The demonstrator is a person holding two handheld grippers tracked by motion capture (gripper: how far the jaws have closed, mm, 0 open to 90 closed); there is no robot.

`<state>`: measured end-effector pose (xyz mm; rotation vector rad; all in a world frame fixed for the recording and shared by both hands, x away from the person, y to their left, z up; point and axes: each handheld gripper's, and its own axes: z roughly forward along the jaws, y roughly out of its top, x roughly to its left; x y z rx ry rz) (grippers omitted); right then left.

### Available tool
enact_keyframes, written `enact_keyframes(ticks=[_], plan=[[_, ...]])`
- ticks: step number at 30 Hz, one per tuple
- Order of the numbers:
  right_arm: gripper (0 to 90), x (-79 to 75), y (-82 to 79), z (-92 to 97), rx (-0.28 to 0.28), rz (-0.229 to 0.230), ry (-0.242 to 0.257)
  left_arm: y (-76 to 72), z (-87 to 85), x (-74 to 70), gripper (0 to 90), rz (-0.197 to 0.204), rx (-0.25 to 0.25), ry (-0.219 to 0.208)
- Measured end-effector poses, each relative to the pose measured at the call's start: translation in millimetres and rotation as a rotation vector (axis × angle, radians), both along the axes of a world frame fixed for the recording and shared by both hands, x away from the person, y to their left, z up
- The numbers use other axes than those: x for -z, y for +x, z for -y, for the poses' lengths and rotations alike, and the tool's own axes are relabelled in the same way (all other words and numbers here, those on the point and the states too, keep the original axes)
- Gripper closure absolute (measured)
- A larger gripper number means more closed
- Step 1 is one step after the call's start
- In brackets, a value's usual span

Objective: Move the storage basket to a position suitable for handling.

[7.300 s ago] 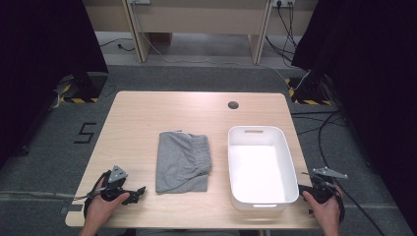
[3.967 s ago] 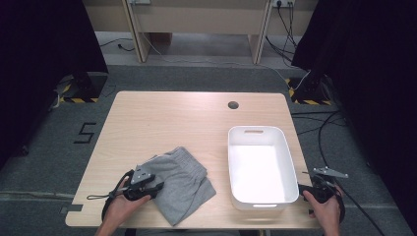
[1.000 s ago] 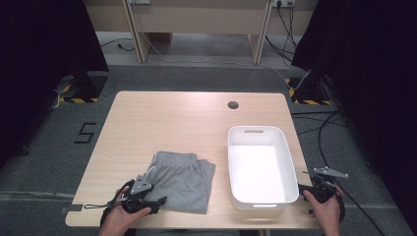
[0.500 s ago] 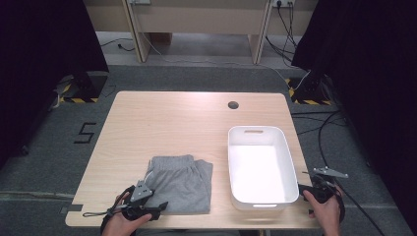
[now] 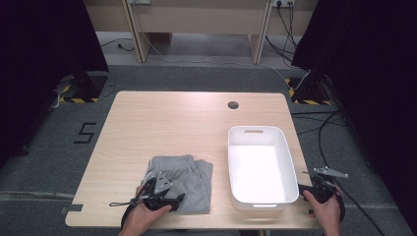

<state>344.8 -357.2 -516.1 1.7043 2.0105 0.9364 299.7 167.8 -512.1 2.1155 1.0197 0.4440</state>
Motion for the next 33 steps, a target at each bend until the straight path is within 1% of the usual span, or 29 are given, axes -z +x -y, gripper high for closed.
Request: enact_keyframes(ticks=[1, 3, 4, 7, 12, 13, 15, 16, 17, 18, 19, 20, 21, 22, 23, 24, 25, 26, 27, 28, 30, 31, 32, 33], plan=[[13.7, 0.0, 0.1, 0.1, -0.002, 0.003, -0.002, -4.7, 0.5, 0.9, 26.2, 0.008, -0.001, 0.004], [13.7, 0.1, 0.1, 0.1, -0.003, 0.003, -0.003, -6.9, 0.5, 0.7, 26.2, 0.007, 0.002, 0.007], [13.7, 0.1, 0.1, 0.1, -0.003, 0.003, -0.003, -11.6, 0.6, 0.9, 26.2, 0.007, -0.003, 0.004], [13.5, 0.1, 0.1, 0.0, -0.004, 0.003, -0.003, -13.7, 1.3, 1.4, 26.2, 0.014, -0.012, 0.001], [13.5, 0.0, 0.1, 0.0, -0.004, 0.003, -0.003, -13.1, 2.3, -0.2, 26.2, 0.007, -0.008, 0.013], [13.4, 0.1, 0.2, 0.2, -0.004, 0.002, -0.002, -12.8, 1.2, -0.9, 26.0, 0.000, -0.001, 0.001], [13.5, 0.1, 0.2, 0.2, -0.002, 0.000, 0.000, -11.8, -0.5, -2.3, 26.1, -0.007, 0.006, -0.006], [13.5, 0.0, 0.2, 0.2, -0.002, 0.000, 0.001, -10.4, -2.9, -5.4, 26.3, -0.005, 0.003, -0.026], [13.6, 0.1, 0.5, 0.7, -0.007, 0.002, -0.001, -9.6, -4.0, -7.6, 26.7, 0.001, 0.002, -0.035], [14.9, 0.1, 0.4, 0.9, -0.005, 0.003, 0.002, -8.8, -5.0, -10.5, 26.7, 0.012, 0.001, -0.040], [14.9, 0.1, 0.4, 0.9, -0.005, 0.003, 0.002, -8.8, -5.0, -10.5, 26.7, 0.012, 0.001, -0.040], [16.9, -0.3, -0.2, 0.9, 0.005, 0.007, 0.004, -8.0, -5.6, -13.6, 26.7, 0.027, -0.005, -0.050], [24.2, -3.0, -0.5, 2.0, 0.006, 0.028, -0.022, -5.9, -6.0, -20.6, 26.8, 0.047, -0.004, -0.065], [24.2, -3.0, -0.5, 2.0, 0.006, 0.028, -0.022, -5.9, -6.0, -20.6, 26.7, 0.047, -0.004, -0.065], [27.2, -8.1, -0.6, 2.4, 0.010, 0.056, -0.031, -2.7, -5.0, -26.6, 26.3, 0.056, 0.004, -0.080], [27.2, -8.1, -0.6, 2.4, 0.010, 0.056, -0.031, -2.7, -5.0, -26.6, 26.1, 0.056, 0.004, -0.080], [31.3, -14.7, -1.6, 1.9, 0.007, 0.079, -0.011, 0.2, -3.4, -31.2, 25.8, 0.065, 0.014, -0.084], [31.3, -14.7, -1.6, 1.9, 0.007, 0.079, -0.011, 0.2, -3.4, -31.2, 25.5, 0.065, 0.014, -0.084], [33.5, -24.7, -2.7, 1.5, 0.006, 0.105, -0.018, 2.7, -1.7, -33.9, 25.4, 0.078, 0.020, -0.094], [33.5, -24.7, -2.7, 1.5, 0.006, 0.105, -0.018, 2.7, -1.7, -33.9, 25.4, 0.078, 0.020, -0.094], [34.3, -33.0, -4.5, 0.7, -0.006, 0.121, -0.019, 5.6, -1.7, -35.9, 25.0, 0.092, 0.020, -0.105], [36.1, -41.7, -7.9, -0.5, -0.020, 0.150, -0.017, 7.5, -2.6, -36.7, 22.6, 0.093, 0.012, -0.106], [36.1, -41.7, -7.9, -0.5, -0.020, 0.150, -0.017, 7.5, -2.6, -36.7, 21.7, 0.093, 0.012, -0.106], [37.4, -50.6, -12.1, -2.9, -0.028, 0.171, -0.001, 10.0, -5.0, -37.4, 22.2, 0.088, 0.005, -0.120]])
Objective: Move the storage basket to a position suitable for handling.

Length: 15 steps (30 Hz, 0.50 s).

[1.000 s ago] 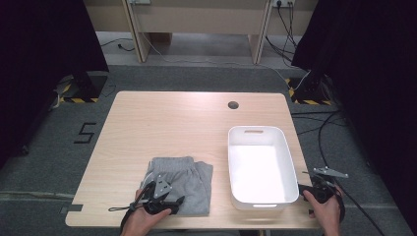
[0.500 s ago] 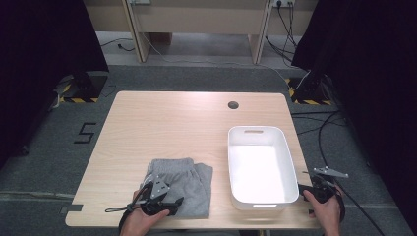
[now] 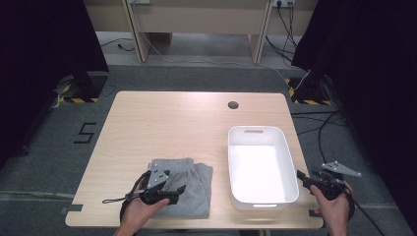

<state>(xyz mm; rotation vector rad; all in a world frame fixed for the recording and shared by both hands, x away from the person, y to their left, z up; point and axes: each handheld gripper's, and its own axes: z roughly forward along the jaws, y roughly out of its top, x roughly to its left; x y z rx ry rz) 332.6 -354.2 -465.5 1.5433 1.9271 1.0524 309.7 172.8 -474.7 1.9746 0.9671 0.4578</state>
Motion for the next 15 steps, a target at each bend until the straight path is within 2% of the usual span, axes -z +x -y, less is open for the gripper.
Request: enact_keyframes(ticks=[1, 2, 4, 5, 7, 8, 11, 15], plan=[[37.4, 0.0, 0.0, 0.0, 0.000, 0.000, 0.000, 0.0, 0.0, 0.0, 22.4, 0.000, 0.000, 0.000], [38.9, -8.9, -3.7, -1.3, -0.006, 0.025, 0.004, 2.8, -3.2, -1.0, 22.7, -0.002, -0.003, -0.007], [39.3, -12.2, -4.6, -1.2, -0.012, 0.037, 0.000, 4.2, -5.0, -1.6, 22.8, -0.002, -0.005, -0.007], [40.7, -21.2, -6.8, -2.7, -0.016, 0.063, -0.004, 5.5, -6.5, -2.1, 21.3, -0.005, -0.011, -0.009], [41.8, -25.9, -7.8, -3.9, -0.020, 0.073, -0.003, 7.7, -9.5, -3.3, 20.8, -0.008, -0.021, -0.020], [43.2, -35.7, -10.2, -8.8, -0.045, 0.095, -0.002, 9.0, -11.6, -4.5, 20.6, -0.005, -0.027, -0.022], [43.9, -42.3, -11.5, -15.6, -0.069, 0.110, -0.003, 10.2, -13.1, -5.5, 20.5, -0.005, -0.026, -0.024], [44.2, -46.8, -11.6, -28.3, -0.119, 0.098, -0.020, 10.6, -15.6, -7.2, 21.1, 0.001, -0.025, -0.026]])
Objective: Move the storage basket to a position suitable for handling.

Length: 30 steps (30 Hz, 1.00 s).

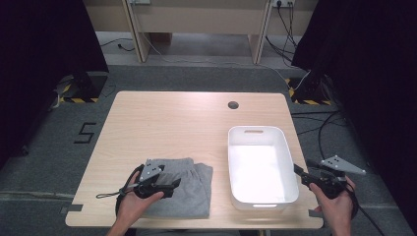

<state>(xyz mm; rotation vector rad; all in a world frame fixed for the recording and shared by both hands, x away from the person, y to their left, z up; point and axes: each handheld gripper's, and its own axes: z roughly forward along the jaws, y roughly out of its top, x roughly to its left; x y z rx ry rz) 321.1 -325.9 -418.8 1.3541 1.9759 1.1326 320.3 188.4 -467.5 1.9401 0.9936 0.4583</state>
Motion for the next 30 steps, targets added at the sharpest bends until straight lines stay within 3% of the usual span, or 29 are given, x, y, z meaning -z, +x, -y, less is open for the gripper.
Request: enact_keyframes(ticks=[1, 9, 14, 16, 17, 22, 26, 27, 28, 30], plan=[[44.2, 0.8, 0.5, -4.2, -0.027, -0.018, 0.009, -0.1, -0.5, -0.2, 21.2, 0.001, -0.001, -0.002], [45.7, 6.8, 2.9, -16.5, -0.069, -0.047, 0.002, -0.7, -3.4, 0.2, 21.2, -0.002, -0.001, 0.003], [54.7, 18.3, 13.1, -22.4, -0.050, -0.100, -0.076, -2.0, -1.7, 0.2, 21.3, -0.001, 0.010, 0.013], [56.7, 21.0, 15.8, -21.2, -0.052, -0.117, -0.069, -1.8, -1.1, -0.2, 21.3, 0.000, 0.009, 0.013], [62.6, 25.5, 19.9, -19.6, -0.057, -0.133, -0.064, -1.9, -0.1, -0.5, 21.3, 0.000, 0.011, 0.010], [70.3, 30.0, 28.5, -21.7, -0.068, -0.151, -0.130, -2.2, 3.8, 0.0, 21.4, -0.001, 0.026, 0.015], [71.7, 29.5, 46.3, -24.3, -0.103, -0.175, -0.145, -1.2, 8.4, 1.4, 21.4, -0.007, 0.044, 0.022], [72.6, 27.8, 58.7, -28.9, -0.136, -0.184, -0.164, -0.8, 9.9, 1.4, 21.5, -0.006, 0.046, 0.022], [72.6, 27.8, 58.7, -28.9, -0.136, -0.184, -0.164, -0.8, 9.9, 1.4, 21.5, -0.006, 0.046, 0.022], [74.1, 24.4, 73.0, -36.2, -0.177, -0.179, -0.218, -0.4, 10.5, 1.3, 21.5, -0.007, 0.050, 0.022]])
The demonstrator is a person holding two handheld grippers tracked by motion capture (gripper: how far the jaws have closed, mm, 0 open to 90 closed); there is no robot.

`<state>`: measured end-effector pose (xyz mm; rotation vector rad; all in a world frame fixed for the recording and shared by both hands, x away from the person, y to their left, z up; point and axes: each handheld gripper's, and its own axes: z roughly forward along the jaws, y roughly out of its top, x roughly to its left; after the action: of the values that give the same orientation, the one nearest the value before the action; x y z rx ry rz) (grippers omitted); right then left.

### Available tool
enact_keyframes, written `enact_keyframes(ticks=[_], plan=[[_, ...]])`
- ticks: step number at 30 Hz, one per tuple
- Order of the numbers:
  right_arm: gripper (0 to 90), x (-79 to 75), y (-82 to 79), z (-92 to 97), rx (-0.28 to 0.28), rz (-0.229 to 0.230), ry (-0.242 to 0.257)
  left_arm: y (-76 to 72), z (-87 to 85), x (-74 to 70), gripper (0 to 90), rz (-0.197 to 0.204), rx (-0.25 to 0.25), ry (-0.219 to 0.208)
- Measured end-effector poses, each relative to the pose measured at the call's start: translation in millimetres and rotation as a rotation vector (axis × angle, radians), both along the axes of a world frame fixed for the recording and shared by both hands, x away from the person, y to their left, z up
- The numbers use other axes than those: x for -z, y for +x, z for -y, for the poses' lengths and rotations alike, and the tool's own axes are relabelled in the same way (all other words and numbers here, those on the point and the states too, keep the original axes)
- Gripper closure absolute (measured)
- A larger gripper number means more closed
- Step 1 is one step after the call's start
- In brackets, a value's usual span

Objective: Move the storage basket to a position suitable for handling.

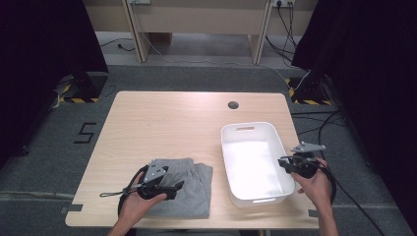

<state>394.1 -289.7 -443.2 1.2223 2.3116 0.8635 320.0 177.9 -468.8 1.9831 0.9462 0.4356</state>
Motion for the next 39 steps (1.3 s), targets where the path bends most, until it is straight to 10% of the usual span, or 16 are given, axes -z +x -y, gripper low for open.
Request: enact_keyframes(ticks=[13, 23, 30, 39], plan=[[76.4, -4.3, 95.3, -55.0, -0.234, 0.007, -0.060, 5.5, -4.4, 2.7, 21.7, -0.007, -0.015, -0.009], [75.8, -5.4, 131.4, -85.8, -0.357, 0.031, -0.108, 35.4, -9.3, 2.9, 21.7, -0.031, -0.054, -0.073], [58.2, -21.3, 127.3, -78.1, -0.187, 0.077, 0.008, 55.9, -12.3, -5.8, 22.0, -0.018, -0.080, -0.073], [45.3, -33.0, 59.2, -75.9, -0.061, 0.107, 0.036, 81.1, -1.1, -18.1, 23.3, -0.023, -0.079, -0.087]])
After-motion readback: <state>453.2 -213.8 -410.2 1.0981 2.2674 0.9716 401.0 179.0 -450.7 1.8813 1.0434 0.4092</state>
